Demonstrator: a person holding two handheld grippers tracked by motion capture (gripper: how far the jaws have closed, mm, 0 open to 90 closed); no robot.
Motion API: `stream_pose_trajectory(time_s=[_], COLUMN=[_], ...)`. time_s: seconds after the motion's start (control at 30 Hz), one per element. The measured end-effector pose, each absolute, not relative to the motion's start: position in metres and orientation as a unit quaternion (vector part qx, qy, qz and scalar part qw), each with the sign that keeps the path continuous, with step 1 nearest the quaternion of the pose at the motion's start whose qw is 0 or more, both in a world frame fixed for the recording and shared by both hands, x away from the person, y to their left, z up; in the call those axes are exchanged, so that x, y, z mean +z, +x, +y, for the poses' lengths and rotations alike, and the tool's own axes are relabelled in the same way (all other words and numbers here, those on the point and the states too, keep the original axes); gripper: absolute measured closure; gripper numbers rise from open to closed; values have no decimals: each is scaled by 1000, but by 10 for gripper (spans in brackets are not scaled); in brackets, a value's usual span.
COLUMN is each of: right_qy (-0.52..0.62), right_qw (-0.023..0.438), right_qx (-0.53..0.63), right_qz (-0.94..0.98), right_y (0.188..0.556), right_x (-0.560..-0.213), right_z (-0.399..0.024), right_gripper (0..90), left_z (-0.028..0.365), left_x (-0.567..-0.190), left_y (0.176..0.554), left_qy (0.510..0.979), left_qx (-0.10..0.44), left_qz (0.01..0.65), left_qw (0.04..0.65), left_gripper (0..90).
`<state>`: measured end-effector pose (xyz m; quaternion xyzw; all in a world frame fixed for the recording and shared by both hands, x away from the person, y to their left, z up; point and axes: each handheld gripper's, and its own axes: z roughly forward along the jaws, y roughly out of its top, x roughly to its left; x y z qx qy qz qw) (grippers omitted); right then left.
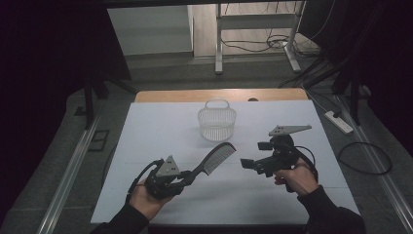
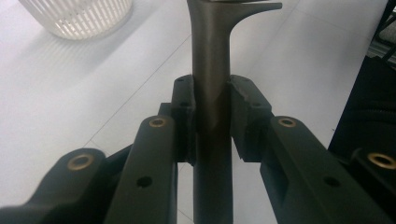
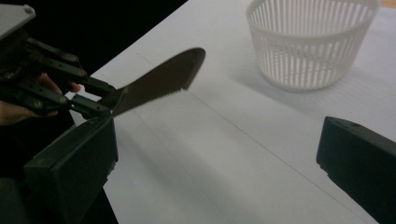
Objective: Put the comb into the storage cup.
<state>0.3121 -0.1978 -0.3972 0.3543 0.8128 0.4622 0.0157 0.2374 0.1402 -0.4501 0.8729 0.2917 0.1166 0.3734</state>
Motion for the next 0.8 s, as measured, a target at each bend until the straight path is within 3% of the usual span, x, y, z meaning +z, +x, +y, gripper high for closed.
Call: stream_pose_trajectory(time_s=[0.4,0.8], right_qy=[378,383], right_qw=[-10,-65], right_qx=[439,430], right_qz=[815,815], right_y=[325,336], right_x=[-394,-397], right_z=[-177,-163], right_gripper=[0,0], left_z=[130,124], left_x=[-450,-450], left_y=[235,234], left_qy=[876,877], left_qx=[119,116], left_qz=[276,264], left_qw=[377,385], left_gripper=[725,725])
